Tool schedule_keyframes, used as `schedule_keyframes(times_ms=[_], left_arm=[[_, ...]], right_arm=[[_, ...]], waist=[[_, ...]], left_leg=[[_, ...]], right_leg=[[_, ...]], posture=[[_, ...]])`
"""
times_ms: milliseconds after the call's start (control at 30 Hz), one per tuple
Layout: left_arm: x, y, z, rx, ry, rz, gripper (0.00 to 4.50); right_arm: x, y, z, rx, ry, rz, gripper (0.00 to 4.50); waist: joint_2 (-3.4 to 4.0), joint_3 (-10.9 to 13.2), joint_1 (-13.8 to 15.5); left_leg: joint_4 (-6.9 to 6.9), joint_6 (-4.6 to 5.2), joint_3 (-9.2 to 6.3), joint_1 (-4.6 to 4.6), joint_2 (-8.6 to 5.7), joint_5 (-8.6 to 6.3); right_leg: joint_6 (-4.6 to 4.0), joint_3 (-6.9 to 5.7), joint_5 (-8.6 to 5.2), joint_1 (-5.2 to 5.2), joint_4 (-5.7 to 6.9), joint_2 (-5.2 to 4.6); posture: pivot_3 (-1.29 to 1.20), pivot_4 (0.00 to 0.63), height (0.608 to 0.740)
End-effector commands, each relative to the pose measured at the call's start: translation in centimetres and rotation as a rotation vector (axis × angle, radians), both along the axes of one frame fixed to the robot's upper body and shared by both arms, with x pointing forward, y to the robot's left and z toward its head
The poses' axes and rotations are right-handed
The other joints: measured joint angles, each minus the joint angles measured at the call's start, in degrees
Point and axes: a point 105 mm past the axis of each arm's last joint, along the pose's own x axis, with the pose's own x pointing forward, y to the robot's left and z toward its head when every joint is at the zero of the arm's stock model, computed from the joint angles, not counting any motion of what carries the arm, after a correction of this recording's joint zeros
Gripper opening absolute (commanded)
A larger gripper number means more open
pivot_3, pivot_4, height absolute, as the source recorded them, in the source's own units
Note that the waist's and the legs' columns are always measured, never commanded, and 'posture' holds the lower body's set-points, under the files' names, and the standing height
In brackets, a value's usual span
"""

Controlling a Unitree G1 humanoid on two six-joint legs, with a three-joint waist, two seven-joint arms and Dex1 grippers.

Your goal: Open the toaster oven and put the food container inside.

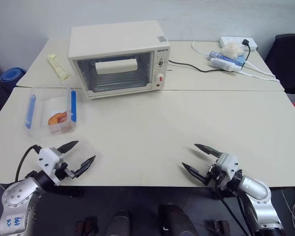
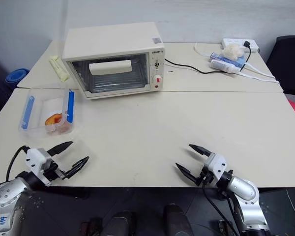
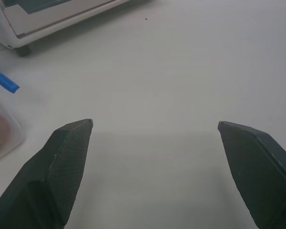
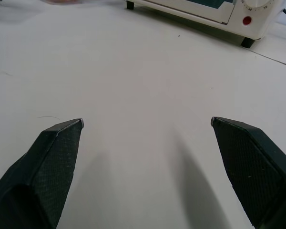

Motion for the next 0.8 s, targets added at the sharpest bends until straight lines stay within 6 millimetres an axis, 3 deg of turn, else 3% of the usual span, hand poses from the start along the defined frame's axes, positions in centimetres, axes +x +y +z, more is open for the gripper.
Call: schedule_keyframes(times_ms=[33, 133, 233, 300, 433, 600, 800], left_arm=[[0.0, 0.3, 0.9, -0.014, -0.025, 0.003, 4.5], [0.0, -0.3, 2.8, -0.102, 0.027, -0.054, 4.5], [-0.4, -0.8, 6.8, -0.245, -0.023, -0.168, 4.5], [-0.1, -0.4, 8.5, -0.25, -0.059, -0.165, 4.5], [0.6, -0.4, 11.4, -0.275, -0.122, -0.167, 4.5], [1.2, 0.5, 12.9, -0.324, -0.185, -0.103, 4.5], [0.5, 0.7, 12.4, -0.349, -0.173, -0.081, 4.5]], right_arm=[[0.7, 0.9, 1.8, 0.065, -0.039, 0.028, 4.48], [2.6, 2.0, 4.6, 0.132, -0.03, 0.055, 4.48], [5.2, 3.7, 7.7, 0.14, -0.012, 0.091, 4.48], [7.2, 4.9, 10.1, 0.167, -0.015, 0.098, 4.48], [11.3, 9.0, 14.3, 0.141, -0.028, 0.141, 4.48], [15.0, 13.1, 16.8, 0.118, 0.003, 0.142, 4.48], [17.0, 16.6, 18.4, 0.108, 0.013, 0.137, 4.48]], waist=[[0.0, 0.0, 0.0], [0.0, 0.0, -0.1], [0.02, 0.0, -0.1], [0.04, 0.0, 0.0], [0.09, 0.1, -0.2], [0.08, 0.0, -0.5], [0.06, 0.0, -1.4]], left_leg=[[0.0, 0.0, -0.01, 0.0, 0.0, 0.0], [0.04, 0.0, 0.0, 0.0, 0.01, 0.0], [0.08, -0.02, -0.02, -0.03, 0.02, 0.01], [0.08, -0.06, -0.07, -0.04, 0.02, 0.03], [0.04, -0.09, -0.06, -0.07, 0.0, 0.03], [0.11, -0.22, -0.07, -0.35, 0.0, 0.1], [0.29, -0.39, 0.03, -1.11, -0.04, 0.18]], right_leg=[[0.0, -0.01, 0.0, 0.0, 0.0, 0.0], [0.0, 0.02, 0.0, 0.0, 0.04, 0.0], [-0.01, 0.03, -0.01, -0.1, 0.22, -0.02], [-0.06, -0.02, -0.03, -0.15, 0.27, -0.02], [-0.09, -0.05, -0.04, -0.26, 0.31, 0.0], [-0.09, -0.1, -0.04, -0.52, 0.38, 0.01], [-0.09, -0.05, -0.03, -1.19, 0.68, -0.02]], posture=[[0.0, 0.15, 0.74], [0.0, 0.15, 0.74], [0.0, 0.15, 0.74], [0.0, 0.15, 0.74], [0.0, 0.15, 0.74], [0.0, 0.15, 0.74], [0.0, 0.15, 0.74]])
